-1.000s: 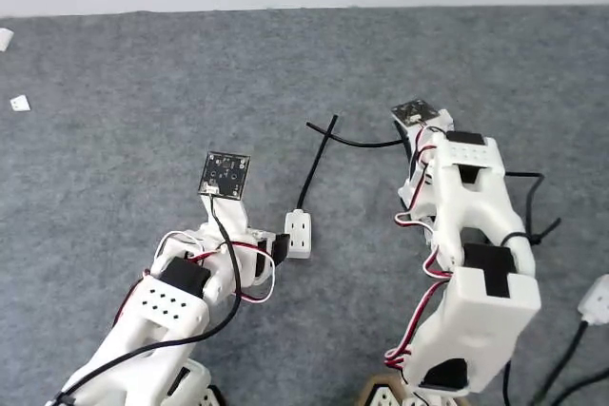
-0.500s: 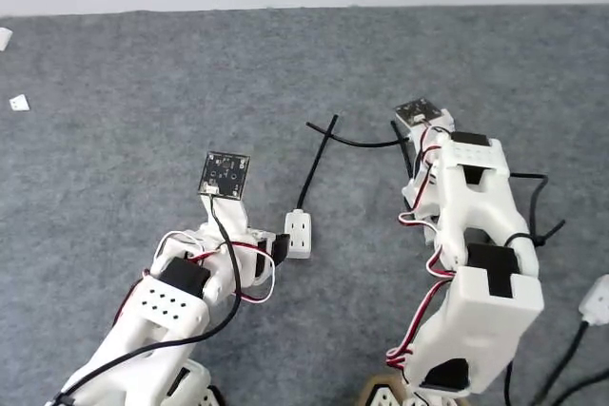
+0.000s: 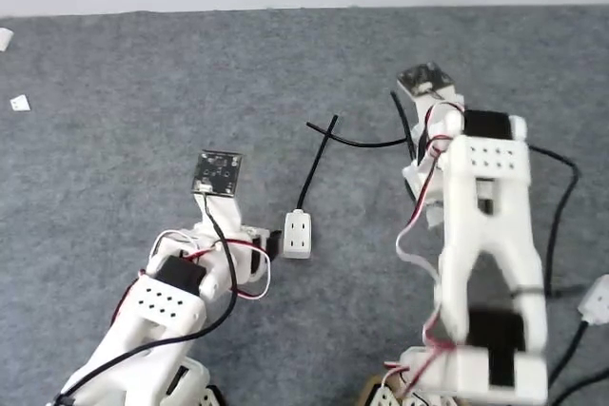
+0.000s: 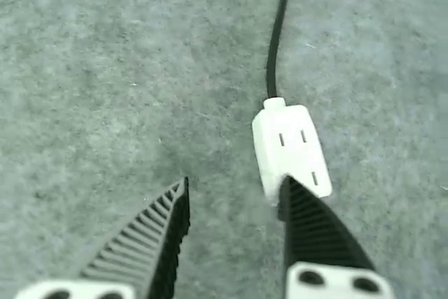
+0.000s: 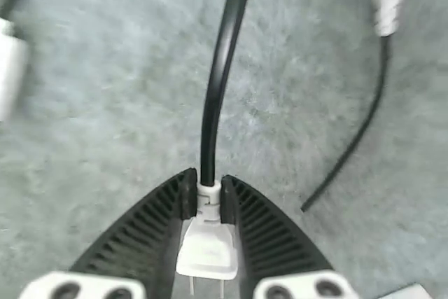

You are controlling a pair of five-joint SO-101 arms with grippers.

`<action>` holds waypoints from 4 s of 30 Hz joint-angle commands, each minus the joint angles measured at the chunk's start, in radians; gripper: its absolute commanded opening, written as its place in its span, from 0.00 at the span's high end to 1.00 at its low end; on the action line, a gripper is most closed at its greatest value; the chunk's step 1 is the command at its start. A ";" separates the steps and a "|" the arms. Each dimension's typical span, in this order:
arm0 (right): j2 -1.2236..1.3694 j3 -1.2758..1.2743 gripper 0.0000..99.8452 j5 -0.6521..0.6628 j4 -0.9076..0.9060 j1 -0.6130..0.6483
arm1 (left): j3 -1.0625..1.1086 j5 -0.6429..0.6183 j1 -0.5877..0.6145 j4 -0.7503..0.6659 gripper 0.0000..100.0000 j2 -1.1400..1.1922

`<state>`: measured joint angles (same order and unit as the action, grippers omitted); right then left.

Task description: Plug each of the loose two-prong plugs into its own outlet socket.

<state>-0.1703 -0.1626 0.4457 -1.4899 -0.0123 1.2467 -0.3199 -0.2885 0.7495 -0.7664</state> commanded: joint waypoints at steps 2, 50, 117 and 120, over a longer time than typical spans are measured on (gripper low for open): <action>-0.242 0.060 0.99 -0.051 -0.081 0.102 | -0.038 0.009 0.023 -0.026 0.93 -0.012; -0.305 -0.157 0.99 -0.416 0.203 0.631 | 0.104 0.354 -0.043 -0.095 0.99 -0.121; -0.203 -0.776 0.99 -0.385 0.817 0.593 | 0.202 0.245 0.209 -0.316 0.99 -0.157; -0.193 -0.779 0.99 -0.351 0.805 0.610 | 0.202 0.245 0.210 -0.316 0.99 -0.157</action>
<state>-0.3897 -0.9175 0.0575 -0.6444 0.5662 1.4584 -0.0821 -0.0890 0.4641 -0.9060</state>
